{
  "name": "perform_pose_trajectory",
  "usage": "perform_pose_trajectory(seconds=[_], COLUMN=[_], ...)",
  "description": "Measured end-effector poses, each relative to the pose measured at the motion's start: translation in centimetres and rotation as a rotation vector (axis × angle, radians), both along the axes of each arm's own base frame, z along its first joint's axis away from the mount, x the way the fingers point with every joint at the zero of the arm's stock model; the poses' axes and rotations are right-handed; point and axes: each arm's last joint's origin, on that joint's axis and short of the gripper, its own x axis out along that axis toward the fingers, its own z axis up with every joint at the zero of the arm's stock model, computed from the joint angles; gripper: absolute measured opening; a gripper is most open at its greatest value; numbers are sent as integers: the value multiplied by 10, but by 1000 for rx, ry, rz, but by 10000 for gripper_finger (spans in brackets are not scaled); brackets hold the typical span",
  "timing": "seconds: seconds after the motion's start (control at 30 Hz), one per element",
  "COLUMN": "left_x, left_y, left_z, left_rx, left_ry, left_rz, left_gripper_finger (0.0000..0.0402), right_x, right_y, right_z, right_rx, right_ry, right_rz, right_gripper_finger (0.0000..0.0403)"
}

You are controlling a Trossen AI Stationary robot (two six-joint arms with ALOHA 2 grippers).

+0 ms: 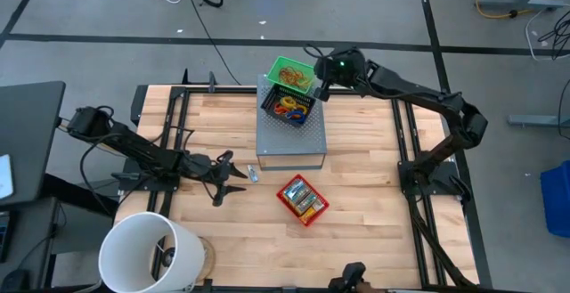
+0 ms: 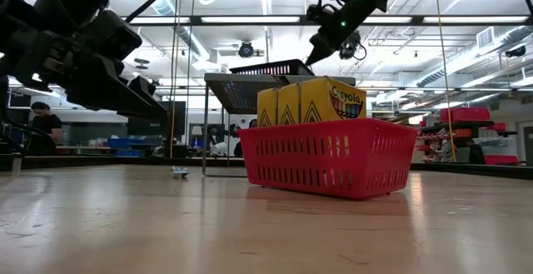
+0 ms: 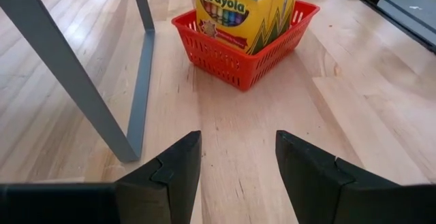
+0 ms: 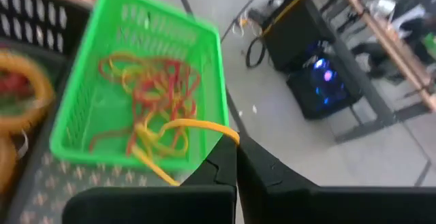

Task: Pick & Place Office Desk Supplies
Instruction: Adjust the yellow rubber band in the green basket on the shelf

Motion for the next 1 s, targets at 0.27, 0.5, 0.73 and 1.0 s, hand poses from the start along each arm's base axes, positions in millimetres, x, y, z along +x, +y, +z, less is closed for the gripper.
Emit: perform_pose_trajectory(seconds=[0.27, 0.5, 0.73, 1.0], left_x=[1, 2, 2, 2], left_y=[0, 0, 0, 0], left_z=[-4, -4, -4, -4], left_rx=[1, 1, 0, 1], left_ry=[21, 11, 11, 11], left_rz=[9, 8, 8, 8], left_gripper_finger=[194, 194, 194, 194], right_x=[10, 19, 24, 27], right_y=[-4, -14, -13, -7], right_z=[4, -8, -15, -15], right_rx=[-33, -34, -25, -16], right_ry=[-95, -99, -86, -85], right_rz=[92, 130, 141, 157], right_gripper_finger=[0, 0, 10, 106])
